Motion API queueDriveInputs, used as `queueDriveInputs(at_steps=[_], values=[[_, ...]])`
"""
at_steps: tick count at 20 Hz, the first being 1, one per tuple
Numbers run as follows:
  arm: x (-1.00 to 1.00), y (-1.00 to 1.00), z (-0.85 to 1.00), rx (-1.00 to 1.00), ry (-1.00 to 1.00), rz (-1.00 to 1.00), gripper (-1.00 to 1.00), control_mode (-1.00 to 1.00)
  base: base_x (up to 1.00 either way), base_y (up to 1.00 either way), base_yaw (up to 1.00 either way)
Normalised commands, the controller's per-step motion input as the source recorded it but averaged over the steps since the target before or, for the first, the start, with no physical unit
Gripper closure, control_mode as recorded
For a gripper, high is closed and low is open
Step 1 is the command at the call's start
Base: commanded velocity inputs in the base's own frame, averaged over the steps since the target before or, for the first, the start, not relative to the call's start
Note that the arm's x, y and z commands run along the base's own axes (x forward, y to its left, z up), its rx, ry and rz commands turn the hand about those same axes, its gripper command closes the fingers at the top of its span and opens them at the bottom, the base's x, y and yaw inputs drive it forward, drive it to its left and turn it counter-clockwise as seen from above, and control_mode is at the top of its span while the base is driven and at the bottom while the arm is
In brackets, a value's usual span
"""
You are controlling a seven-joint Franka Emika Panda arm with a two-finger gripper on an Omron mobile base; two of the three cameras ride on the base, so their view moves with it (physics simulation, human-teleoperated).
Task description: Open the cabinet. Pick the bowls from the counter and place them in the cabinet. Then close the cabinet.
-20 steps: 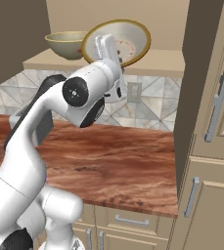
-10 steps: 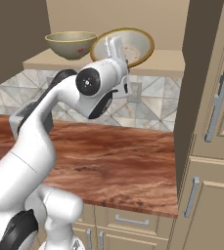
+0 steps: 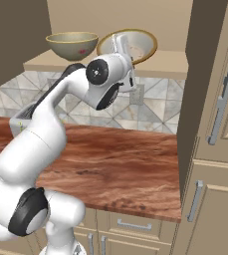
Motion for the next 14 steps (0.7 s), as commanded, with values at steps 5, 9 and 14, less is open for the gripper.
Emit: queueDriveInputs(at_steps=[5,9,14], values=[[0.51,-0.15,-0.13,0.01,0.08,0.03,1.0,-1.0,0.0,0.0,0.0],[0.54,-0.17,-0.18,0.01,0.09,0.04,1.0,-1.0,0.0,0.0,0.0],[0.57,-0.34,-0.09,0.04,0.08,0.07,1.0,-1.0,0.0,0.0,0.0]])
